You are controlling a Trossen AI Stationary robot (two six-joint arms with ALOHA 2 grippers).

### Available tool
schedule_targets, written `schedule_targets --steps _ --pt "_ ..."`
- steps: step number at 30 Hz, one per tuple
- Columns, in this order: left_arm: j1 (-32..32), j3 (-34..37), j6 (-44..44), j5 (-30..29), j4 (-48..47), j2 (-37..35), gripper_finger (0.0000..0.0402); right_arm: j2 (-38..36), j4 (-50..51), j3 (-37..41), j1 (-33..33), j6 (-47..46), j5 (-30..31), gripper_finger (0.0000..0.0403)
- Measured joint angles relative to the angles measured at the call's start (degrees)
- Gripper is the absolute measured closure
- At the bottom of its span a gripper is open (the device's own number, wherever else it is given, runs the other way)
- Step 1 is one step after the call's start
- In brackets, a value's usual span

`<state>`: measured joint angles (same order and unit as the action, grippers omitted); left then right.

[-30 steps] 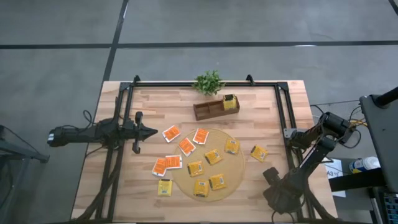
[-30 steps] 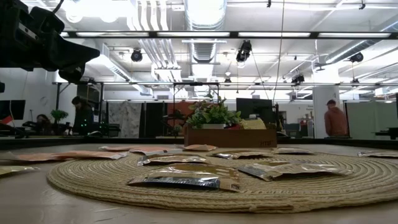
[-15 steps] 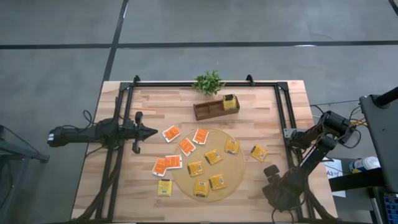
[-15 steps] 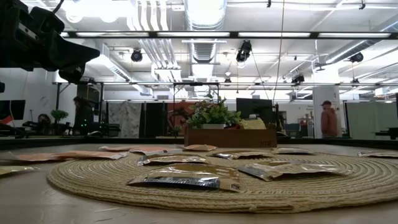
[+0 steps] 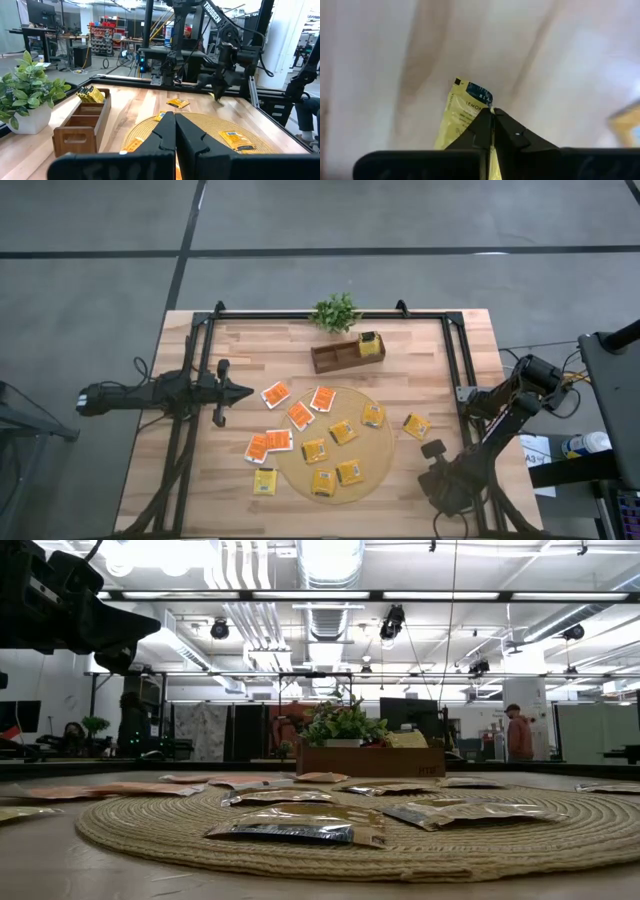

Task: Pick & Place Tea
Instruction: Put the yellow tea bag into the right section of the wooden organizer

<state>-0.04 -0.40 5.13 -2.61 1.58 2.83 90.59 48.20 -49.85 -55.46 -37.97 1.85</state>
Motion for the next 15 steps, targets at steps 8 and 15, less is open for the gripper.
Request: schedule_targets --steps 8,15 --pt "0.0 0.0 0.0 0.0 0.0 0.0 0.0402 -1.2 8.6 -8.3 7.3 3.3 12.4 0.0394" --pt "0.0 0.0 0.0 0.0 0.0 0.0 0.0402 -1.3 9.5 -19.1 17.6 1.5 23.8 0.0394"
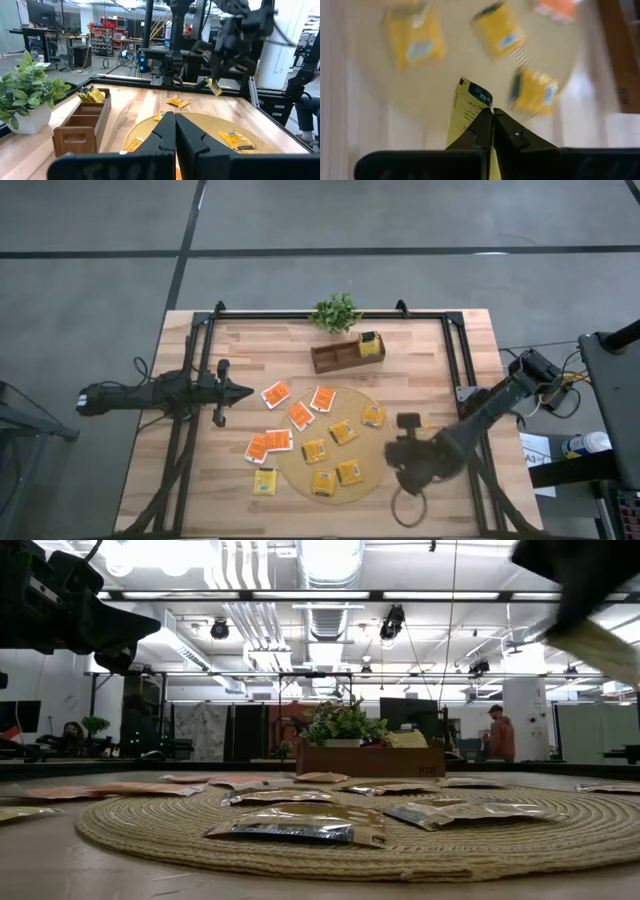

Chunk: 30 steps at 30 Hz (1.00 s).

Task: Pick & Place Tea
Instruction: Put the yellow tea bag into the right section of the wooden organizer

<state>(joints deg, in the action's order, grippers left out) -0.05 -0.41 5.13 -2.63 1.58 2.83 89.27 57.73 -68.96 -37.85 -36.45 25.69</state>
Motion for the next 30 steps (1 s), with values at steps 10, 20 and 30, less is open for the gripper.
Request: schedule_targets --steps 10,20,30 --pt "0.0 0.0 0.0 0.0 0.0 0.0 0.0402 0.0 0.3 -8.6 13.9 -9.4 9.0 0.0394" --pt "0.0 0.0 0.0 0.0 0.0 0.0 0.0402 -0.6 -0.3 -6.6 27.0 -12.6 16.7 0.0394" --pt "0.0 0.0 0.0 0.0 0.0 0.0 0.0402 -1.7 -9.3 -2.1 40.4 -8.2 23.4 0.0394"
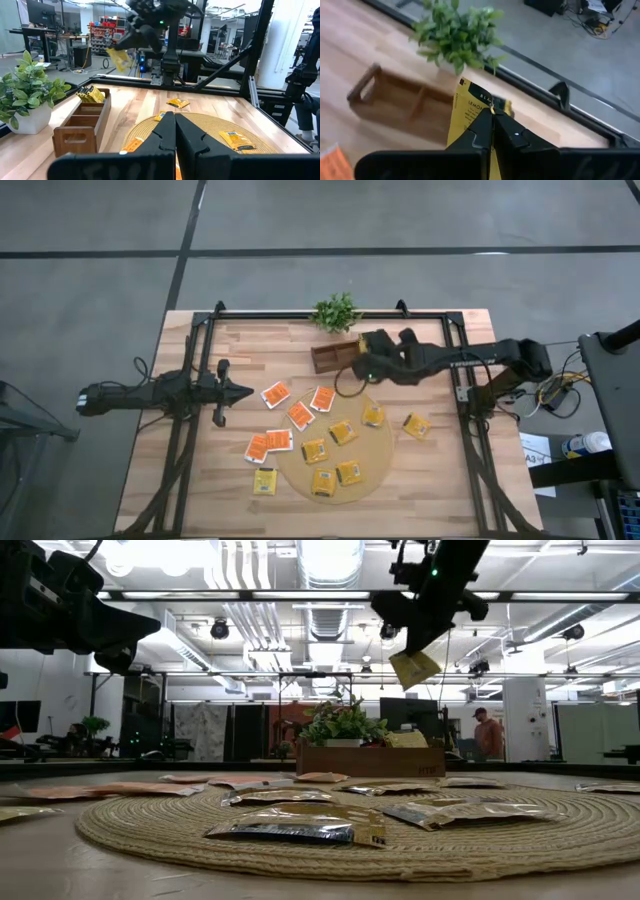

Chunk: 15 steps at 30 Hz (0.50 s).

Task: Pick & Place Tea
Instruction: Put the yellow tea bag into the right section of the wooden organizer

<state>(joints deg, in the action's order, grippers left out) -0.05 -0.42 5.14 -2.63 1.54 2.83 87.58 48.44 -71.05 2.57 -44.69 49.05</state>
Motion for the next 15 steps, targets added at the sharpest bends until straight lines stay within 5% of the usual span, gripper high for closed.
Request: schedule_targets --steps 15 --pt "0.0 0.0 0.0 0.0 0.0 0.0 0.0402 -0.1 -19.8 10.7 10.0 5.6 -1.5 0.0394"
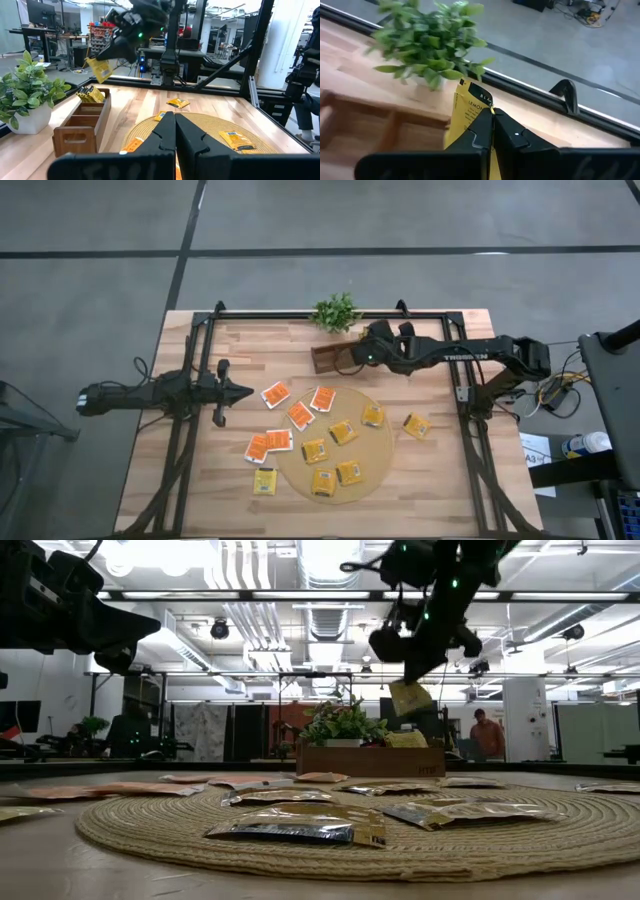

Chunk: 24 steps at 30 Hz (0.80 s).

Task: Pick & Place Tea
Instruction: Put the yellow tea bag into the right section of the wooden organizer

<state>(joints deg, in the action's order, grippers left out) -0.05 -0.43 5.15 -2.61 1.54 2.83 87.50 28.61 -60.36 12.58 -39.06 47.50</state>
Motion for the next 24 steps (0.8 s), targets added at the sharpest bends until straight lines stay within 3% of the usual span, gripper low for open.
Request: schedule_targets --steps 3,9,14,19,24 --pt "0.0 0.0 0.0 0.0 0.0 0.0 0.0402 0.0 -6.5 3.2 2.1 3.7 -0.9 0.0394" --pt "0.0 0.0 0.0 0.0 0.0 0.0 0.0402 0.1 -16.3 8.0 6.4 10.0 -9.3 0.0394" --pt "0.0 0.0 0.0 0.0 0.0 0.0 0.0402 0.1 -16.9 9.2 9.1 13.8 -10.8 0.0394" --pt "0.0 0.0 0.0 0.0 0.0 0.0 0.0402 0.1 -18.7 9.6 11.3 17.0 -17.7 0.0394" --pt "0.0 0.0 0.0 0.0 0.0 0.0 0.0402 0.1 -19.4 10.1 11.7 17.2 -18.1 0.0394"
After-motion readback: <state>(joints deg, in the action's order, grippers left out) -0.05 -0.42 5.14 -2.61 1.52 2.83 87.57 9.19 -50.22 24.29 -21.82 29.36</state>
